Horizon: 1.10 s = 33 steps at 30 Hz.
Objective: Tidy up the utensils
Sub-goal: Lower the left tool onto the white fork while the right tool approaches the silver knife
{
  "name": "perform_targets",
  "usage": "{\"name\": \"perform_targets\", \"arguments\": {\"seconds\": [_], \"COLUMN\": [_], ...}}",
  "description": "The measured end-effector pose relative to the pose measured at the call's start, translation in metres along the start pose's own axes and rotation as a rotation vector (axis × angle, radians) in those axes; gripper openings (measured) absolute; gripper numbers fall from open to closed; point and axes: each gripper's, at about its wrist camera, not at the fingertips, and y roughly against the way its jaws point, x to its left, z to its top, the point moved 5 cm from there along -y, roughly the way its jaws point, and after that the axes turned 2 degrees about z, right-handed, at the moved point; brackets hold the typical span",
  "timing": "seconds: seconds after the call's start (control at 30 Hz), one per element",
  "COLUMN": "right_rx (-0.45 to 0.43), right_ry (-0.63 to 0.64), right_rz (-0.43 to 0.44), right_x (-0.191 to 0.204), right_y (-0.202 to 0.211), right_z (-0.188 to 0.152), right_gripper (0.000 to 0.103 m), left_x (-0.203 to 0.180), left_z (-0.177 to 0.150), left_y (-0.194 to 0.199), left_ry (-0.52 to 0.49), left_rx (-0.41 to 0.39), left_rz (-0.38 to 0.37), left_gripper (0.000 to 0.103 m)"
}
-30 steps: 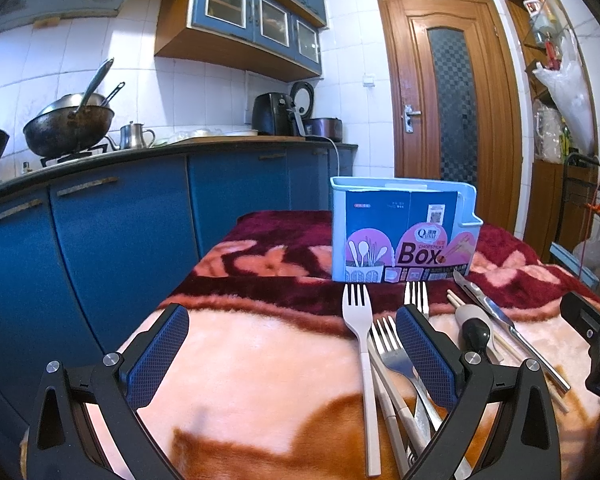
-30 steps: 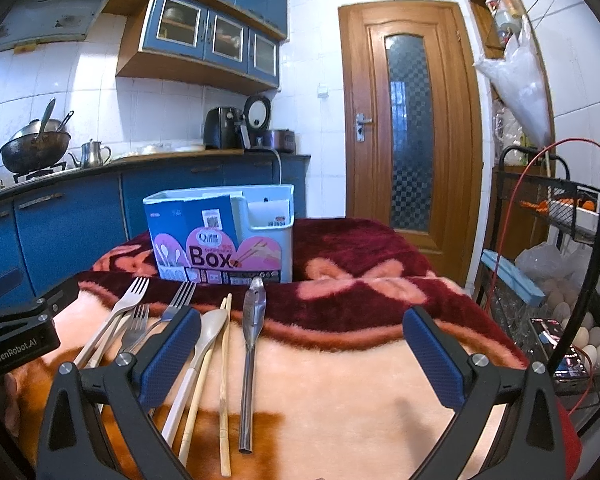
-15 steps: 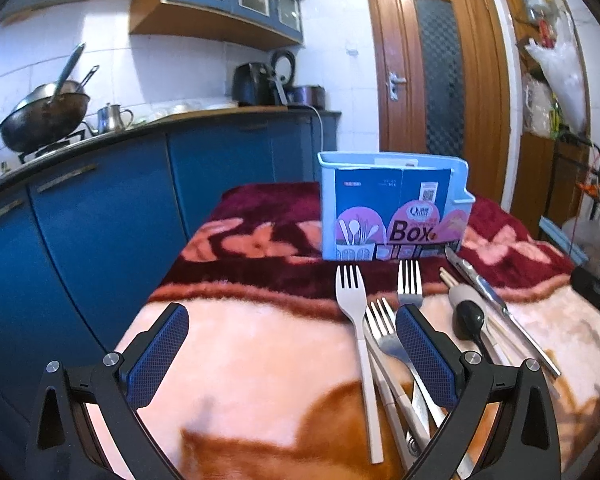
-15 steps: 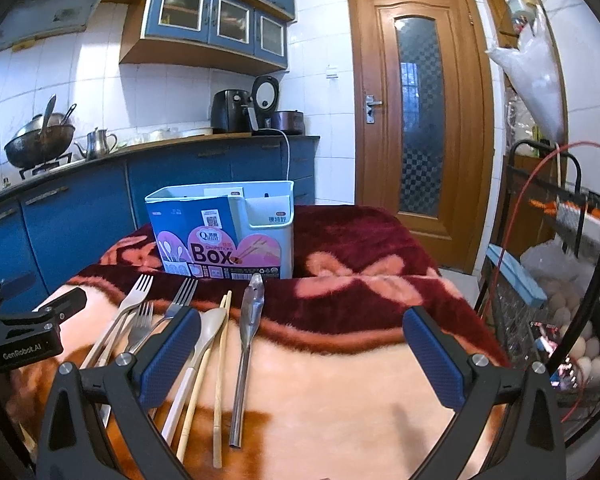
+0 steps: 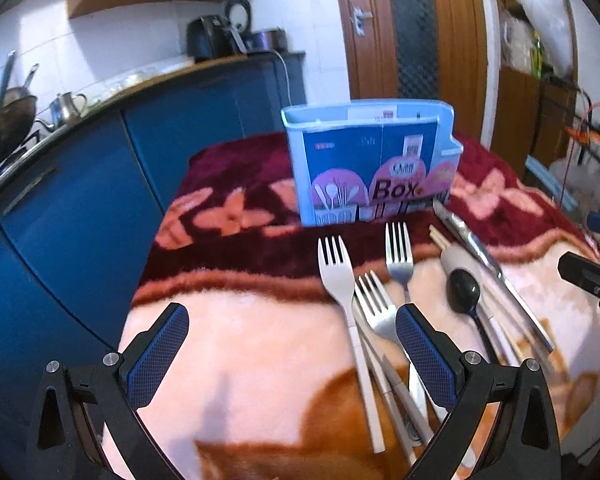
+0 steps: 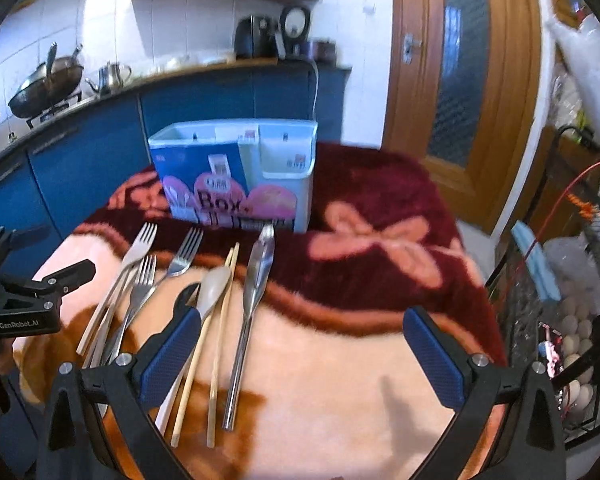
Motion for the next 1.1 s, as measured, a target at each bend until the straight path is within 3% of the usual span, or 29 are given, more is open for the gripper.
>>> {"name": "perform_targets", "arguments": {"seconds": [0.23, 0.37, 0.7, 0.83, 1.1], "right_rx": [0.148, 0.227, 0.335, 0.362, 0.408], "right_ry": [0.043, 0.042, 0.051, 0.047, 0.065], "right_rz": [0.038, 0.083, 0.127, 0.142, 0.140], "right_x": [0.006, 0.009, 0.015, 0.015, 0.015], "right_y": [-0.024, -0.036, -0.058, -0.066, -0.079], "right_z": [0.000, -0.002, -0.008, -0.008, -0.001], "right_gripper": [0.087, 0.073, 0.048, 0.047, 0.047], "left_x": [0.007, 0.007, 0.008, 0.007, 0.011], "left_z": [-0.010, -0.015, -0.018, -0.014, -0.009], "left_y": [-0.027, -0.035, -0.047, -0.050, -0.068], "left_ry": [0.042, 0.057, 0.073, 0.072, 0.101], "left_rx": [0.173, 0.213, 0.268, 0.274, 0.337], "left_rz": [-0.053, -0.091, -0.129, -0.151, -0.205], "left_gripper": [0.103, 0.100, 0.074, 0.063, 0.056]}}
